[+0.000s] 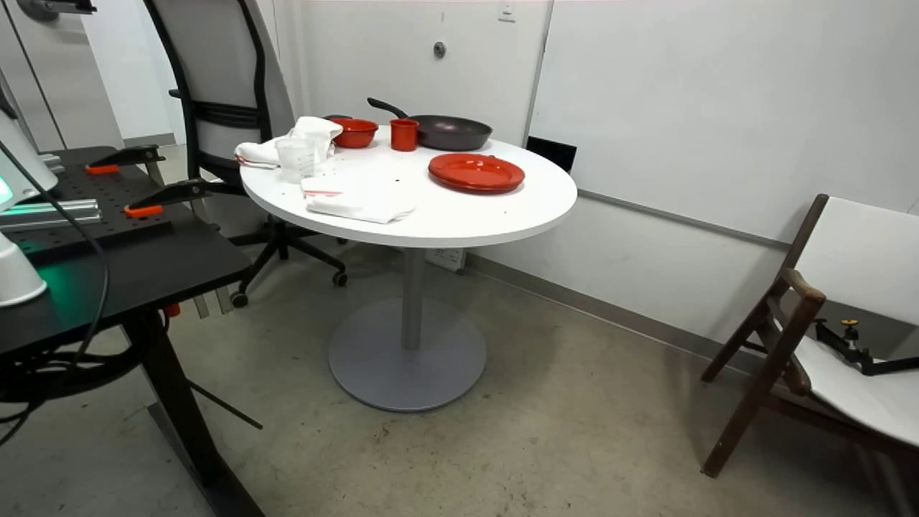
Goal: Use the towel to wipe the table.
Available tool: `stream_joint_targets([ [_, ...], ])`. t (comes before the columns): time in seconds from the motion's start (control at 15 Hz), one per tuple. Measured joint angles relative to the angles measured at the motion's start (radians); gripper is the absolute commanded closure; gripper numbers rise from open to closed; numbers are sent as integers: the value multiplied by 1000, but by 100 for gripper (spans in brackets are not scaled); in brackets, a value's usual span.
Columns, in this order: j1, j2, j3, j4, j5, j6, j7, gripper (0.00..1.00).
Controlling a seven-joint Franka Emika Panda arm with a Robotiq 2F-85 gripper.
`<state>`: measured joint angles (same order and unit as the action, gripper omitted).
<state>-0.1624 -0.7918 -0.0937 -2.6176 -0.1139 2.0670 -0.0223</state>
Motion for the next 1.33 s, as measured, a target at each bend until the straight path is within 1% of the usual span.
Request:
stream_joint_targets([
  [0.27, 0, 80, 28, -6, -6, 11, 19, 0],
  [0.53, 0, 229, 39, -3, -20, 66, 52, 0],
  [0.93, -6, 517, 24, 54, -48, 188, 57, 0],
  [1.13, -7, 683, 4, 104, -48, 245, 56, 0],
  [1.33, -7, 836, -14, 168, -47, 268, 55, 0],
])
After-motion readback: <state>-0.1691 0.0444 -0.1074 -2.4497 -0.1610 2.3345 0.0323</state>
